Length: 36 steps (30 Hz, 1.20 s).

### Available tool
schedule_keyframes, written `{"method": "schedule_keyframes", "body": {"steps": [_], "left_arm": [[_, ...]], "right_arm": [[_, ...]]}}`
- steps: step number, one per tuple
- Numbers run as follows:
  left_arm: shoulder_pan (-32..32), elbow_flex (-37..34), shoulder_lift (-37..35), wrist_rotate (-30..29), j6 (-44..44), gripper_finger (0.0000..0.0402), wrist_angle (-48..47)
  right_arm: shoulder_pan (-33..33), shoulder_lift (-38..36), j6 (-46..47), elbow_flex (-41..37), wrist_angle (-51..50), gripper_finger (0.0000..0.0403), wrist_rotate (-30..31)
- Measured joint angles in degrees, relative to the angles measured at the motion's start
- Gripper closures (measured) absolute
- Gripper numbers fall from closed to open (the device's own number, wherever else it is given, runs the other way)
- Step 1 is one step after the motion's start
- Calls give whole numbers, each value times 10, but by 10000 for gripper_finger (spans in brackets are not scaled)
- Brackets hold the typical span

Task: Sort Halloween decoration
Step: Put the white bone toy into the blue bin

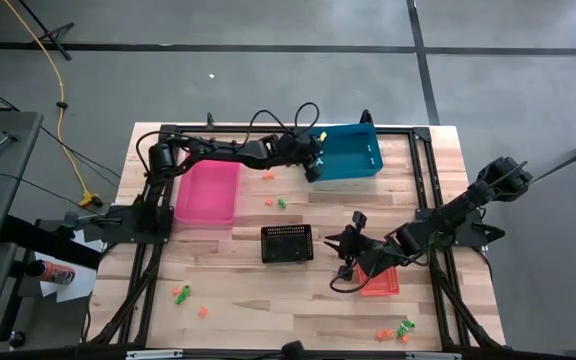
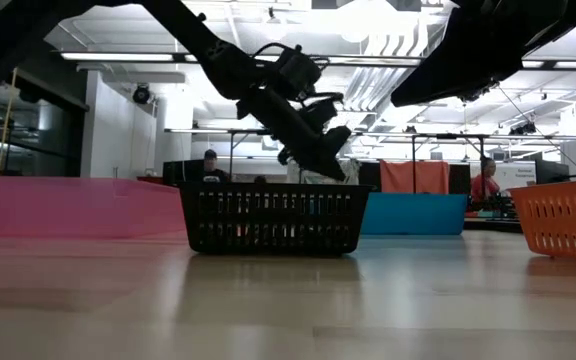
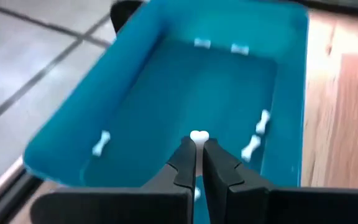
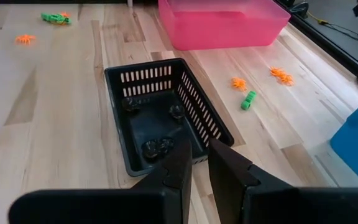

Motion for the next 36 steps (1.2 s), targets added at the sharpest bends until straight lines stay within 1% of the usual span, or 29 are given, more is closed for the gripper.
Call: {"method": "schedule_keyframes", "body": {"steps": [7,19,22,27,36], "left_arm": [[-3,0,0,1,-3,401,-33],[-4,0,0,26,-10,400,-34],[-6,0,0,26,-3,394,-33],[-9,0,0,19,4,362,-33],[-10,0,-3,13,7,270,-36]], "right_arm": [[0,0,0,0,4,353,0],[0,0,0,0,4,353,0],[0,0,0,0,4,353,0],[0,0,0,0,4,353,0],[0,0,0,0,4,353,0]]}}
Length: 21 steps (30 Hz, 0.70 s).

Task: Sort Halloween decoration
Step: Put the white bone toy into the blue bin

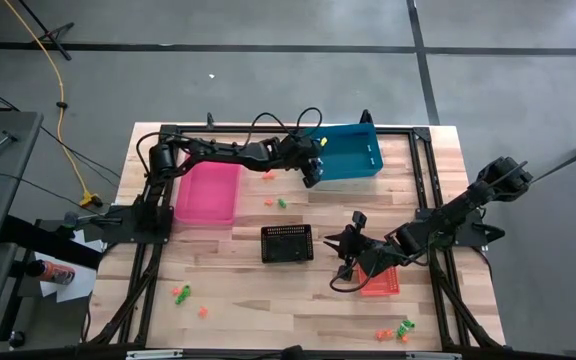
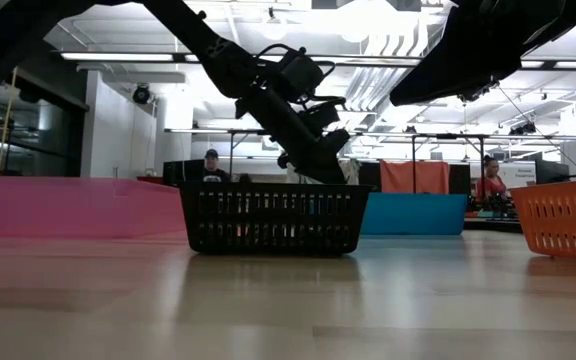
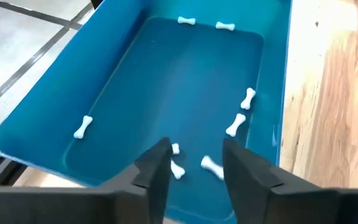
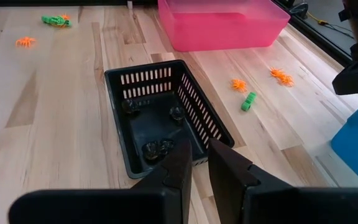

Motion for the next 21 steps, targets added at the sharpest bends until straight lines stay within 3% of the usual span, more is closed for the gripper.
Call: {"method": "schedule_keyframes", "body": {"steps": [8,12,16,21], "left_arm": [[12,16,-112,-4,28,234,-120],[12,-22,-201,44,2,238,-129],[-27,-132,-294,78,-22,247,-63],[-108,-341,-402,73,-56,255,97]], "right_arm": [[0,0,-1,0,0,353,0],[0,0,0,0,0,353,0],[0,0,0,0,1,353,-1],[0,0,0,0,0,353,-2]]}}
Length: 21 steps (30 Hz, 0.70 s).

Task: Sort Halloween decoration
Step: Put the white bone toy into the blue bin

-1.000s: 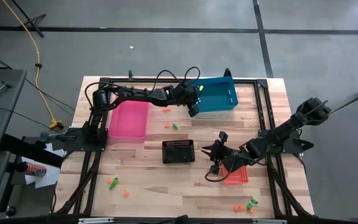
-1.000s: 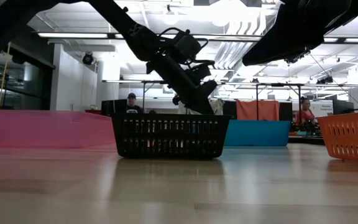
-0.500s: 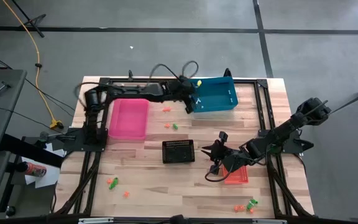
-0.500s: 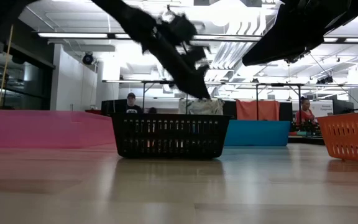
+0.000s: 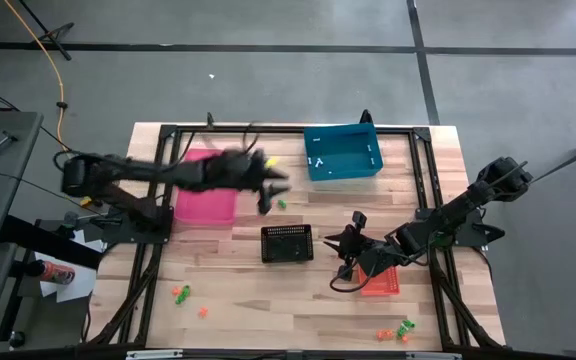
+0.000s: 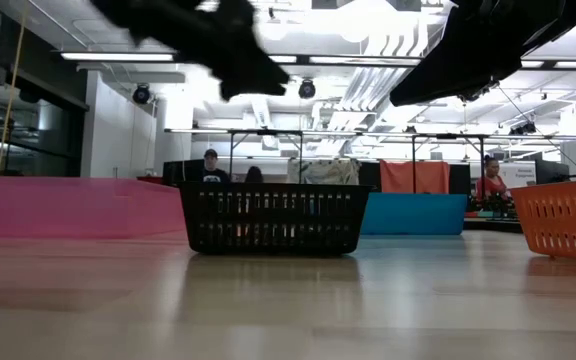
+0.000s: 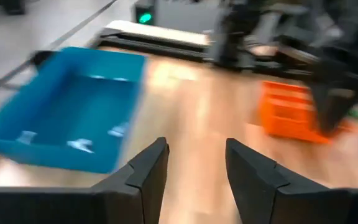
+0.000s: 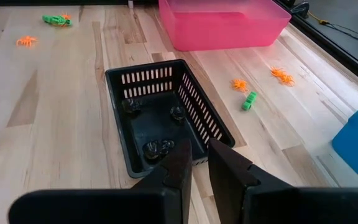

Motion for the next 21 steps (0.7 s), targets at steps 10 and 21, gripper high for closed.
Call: {"method": "schedule_keyframes", "body": {"steps": [10,21], "left_arm": [[-148,-289,-126,-45,-5,258,342],[-193,-307,-155,-83,74,258,352]], "right_arm": [[-22,0,-4,0,25,353,2],[-72,0,-6,0,69,353,-1]]}}
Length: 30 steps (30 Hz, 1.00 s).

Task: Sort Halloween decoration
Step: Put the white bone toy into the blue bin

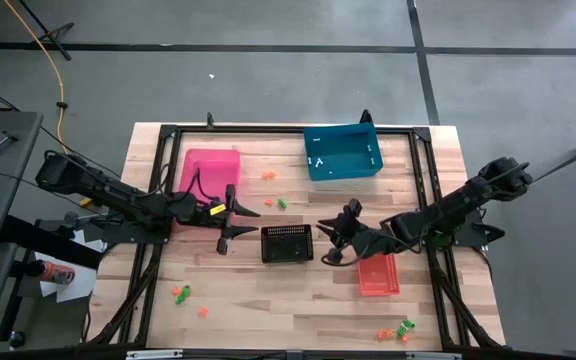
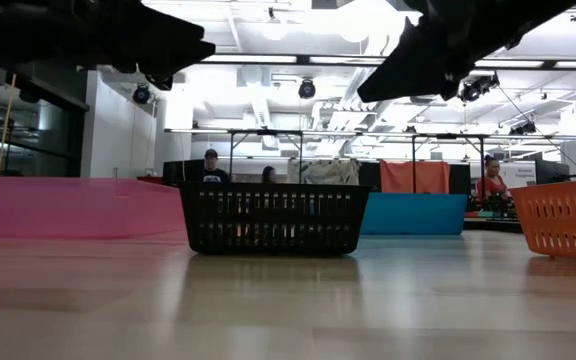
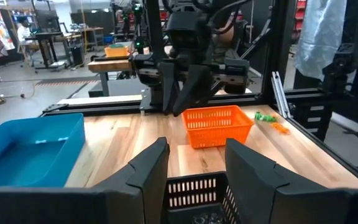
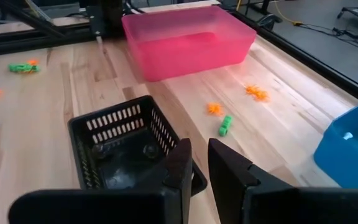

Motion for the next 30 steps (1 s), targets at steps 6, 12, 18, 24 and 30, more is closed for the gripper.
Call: {"method": "schedule_keyframes", "body": {"steps": [6,12,18,24,30], "left_arm": [[0,0,0,0,6,258,-4],[0,0,0,0,6,258,-19],[4,0,0,0,6,258,-24],[4,0,0,0,21,258,-20],[4,5,0,-2,70,258,-15]], "right_arm": [[-2,0,10,0,4,353,-20],[1,-3,119,0,47,353,-403],[70,-3,415,0,19,353,-531],[212,-3,719,0,-39,354,-507],[337,-3,1026,0,-101,365,-493]]}}
